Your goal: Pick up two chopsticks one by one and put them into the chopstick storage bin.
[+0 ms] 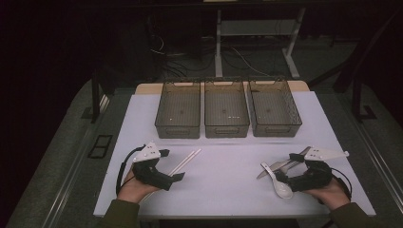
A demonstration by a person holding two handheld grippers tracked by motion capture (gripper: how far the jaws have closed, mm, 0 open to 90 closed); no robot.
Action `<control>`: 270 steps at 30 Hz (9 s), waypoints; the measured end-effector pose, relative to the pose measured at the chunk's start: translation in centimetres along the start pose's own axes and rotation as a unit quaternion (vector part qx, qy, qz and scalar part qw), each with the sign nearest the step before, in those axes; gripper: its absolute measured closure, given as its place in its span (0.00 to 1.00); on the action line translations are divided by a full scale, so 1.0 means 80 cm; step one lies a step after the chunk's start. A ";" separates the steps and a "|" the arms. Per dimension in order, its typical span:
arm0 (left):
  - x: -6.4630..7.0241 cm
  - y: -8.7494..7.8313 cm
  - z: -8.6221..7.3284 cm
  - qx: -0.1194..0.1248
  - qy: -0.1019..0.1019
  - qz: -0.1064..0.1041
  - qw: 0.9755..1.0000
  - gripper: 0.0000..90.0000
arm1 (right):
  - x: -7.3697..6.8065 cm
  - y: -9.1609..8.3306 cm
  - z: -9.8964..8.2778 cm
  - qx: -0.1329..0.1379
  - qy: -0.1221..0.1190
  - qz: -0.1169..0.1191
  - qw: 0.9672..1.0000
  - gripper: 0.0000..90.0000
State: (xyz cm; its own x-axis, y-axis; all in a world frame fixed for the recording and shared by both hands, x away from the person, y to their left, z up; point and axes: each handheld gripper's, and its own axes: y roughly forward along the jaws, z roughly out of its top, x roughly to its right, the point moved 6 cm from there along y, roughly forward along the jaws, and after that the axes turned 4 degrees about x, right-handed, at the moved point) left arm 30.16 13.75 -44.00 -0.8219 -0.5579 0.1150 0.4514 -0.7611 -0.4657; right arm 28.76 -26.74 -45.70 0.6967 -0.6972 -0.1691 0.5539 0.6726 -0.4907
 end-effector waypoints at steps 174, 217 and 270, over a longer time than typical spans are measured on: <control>-0.044 0.050 -0.033 -0.144 -0.012 0.082 0.986 0.93 | 0.008 -0.006 -0.002 0.015 0.010 -0.014 1.000 0.03; -0.043 -0.003 0.050 0.007 -0.035 0.063 0.997 0.93 | 0.008 -0.004 -0.004 0.011 0.013 -0.013 1.000 0.03; -0.170 0.021 0.272 0.092 0.005 0.119 0.989 0.93 | 0.009 -0.008 -0.004 0.019 0.020 -0.005 1.000 0.03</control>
State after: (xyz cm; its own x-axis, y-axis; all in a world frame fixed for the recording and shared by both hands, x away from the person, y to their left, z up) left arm 49.68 12.87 -27.27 -0.6872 -0.7264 0.0125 0.6878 -0.6560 -0.3109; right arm 28.78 -27.70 -45.77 0.6725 -0.7128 -0.1992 0.5784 0.6741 -0.4593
